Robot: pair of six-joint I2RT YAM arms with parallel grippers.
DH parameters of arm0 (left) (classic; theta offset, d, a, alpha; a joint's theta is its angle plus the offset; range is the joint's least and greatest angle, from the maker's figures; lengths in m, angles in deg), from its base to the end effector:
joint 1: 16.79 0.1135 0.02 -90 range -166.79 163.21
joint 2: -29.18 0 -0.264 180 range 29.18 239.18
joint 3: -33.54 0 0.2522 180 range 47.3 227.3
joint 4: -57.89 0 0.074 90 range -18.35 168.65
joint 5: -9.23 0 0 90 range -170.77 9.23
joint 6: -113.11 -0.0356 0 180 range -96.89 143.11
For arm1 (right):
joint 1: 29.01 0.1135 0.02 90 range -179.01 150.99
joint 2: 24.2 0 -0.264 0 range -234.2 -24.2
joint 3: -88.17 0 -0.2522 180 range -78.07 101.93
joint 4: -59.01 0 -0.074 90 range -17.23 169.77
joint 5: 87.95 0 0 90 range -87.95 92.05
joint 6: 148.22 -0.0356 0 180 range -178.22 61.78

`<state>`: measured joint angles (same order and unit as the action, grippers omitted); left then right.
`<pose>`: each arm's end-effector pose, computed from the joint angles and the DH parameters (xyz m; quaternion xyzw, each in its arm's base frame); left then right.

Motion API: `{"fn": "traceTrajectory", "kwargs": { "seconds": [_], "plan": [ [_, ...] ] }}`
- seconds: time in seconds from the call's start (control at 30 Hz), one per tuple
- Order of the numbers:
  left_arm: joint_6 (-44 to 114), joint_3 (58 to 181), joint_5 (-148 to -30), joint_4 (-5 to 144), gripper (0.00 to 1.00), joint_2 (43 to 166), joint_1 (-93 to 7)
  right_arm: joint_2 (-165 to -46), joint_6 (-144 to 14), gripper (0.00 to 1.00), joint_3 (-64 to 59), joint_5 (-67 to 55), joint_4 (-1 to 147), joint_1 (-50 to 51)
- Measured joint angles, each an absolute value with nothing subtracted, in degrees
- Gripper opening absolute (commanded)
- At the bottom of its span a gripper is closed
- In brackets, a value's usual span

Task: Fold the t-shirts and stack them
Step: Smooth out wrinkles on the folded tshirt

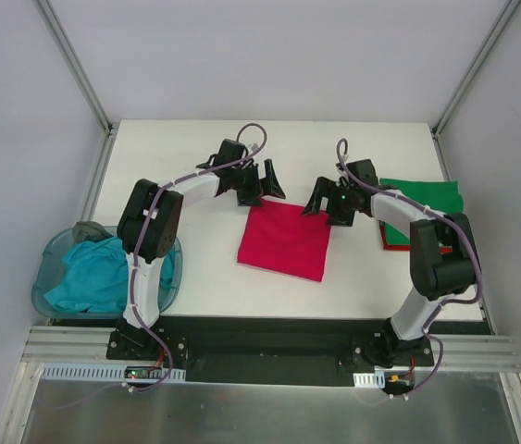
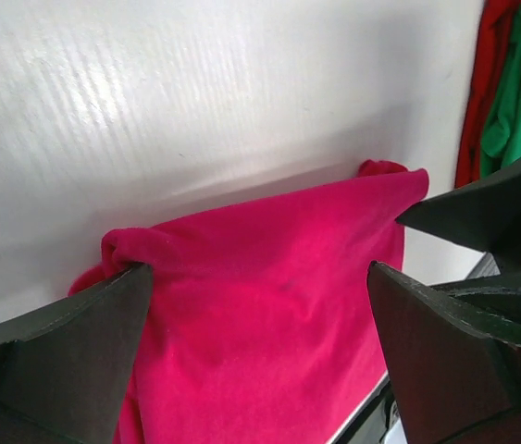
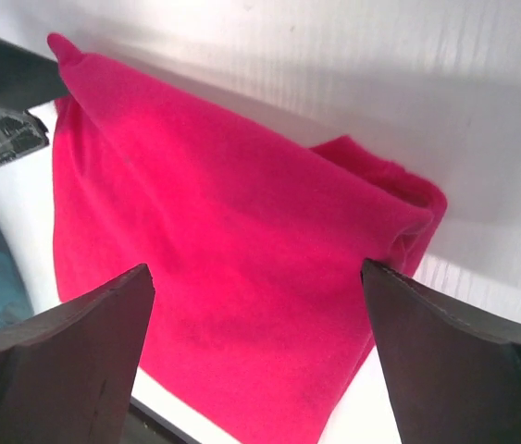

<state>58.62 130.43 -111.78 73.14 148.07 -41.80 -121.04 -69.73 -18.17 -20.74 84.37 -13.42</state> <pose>0.4133 -0.2130 0.1869 0.0393 0.8705 -0.4226 0.2491 0.3373 0.1084 0.1963 -0.1025 0.9138 0.2609 0.2940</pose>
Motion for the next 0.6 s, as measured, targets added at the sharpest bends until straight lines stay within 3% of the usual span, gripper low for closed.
{"fn": "traceTrajectory", "kwargs": {
  "seconds": [0.33, 0.6],
  "plan": [
    [59.8, 132.2, -109.2, 73.3, 0.99, 151.0, -41.4, -129.9, -69.7, 0.96, -11.5, -19.9, 84.1, -14.4],
    [59.4, 127.0, -104.2, 75.1, 0.99, 144.7, -41.4, -127.4, -67.4, 0.96, -10.8, -17.4, 88.2, -14.4]
  ]
}}
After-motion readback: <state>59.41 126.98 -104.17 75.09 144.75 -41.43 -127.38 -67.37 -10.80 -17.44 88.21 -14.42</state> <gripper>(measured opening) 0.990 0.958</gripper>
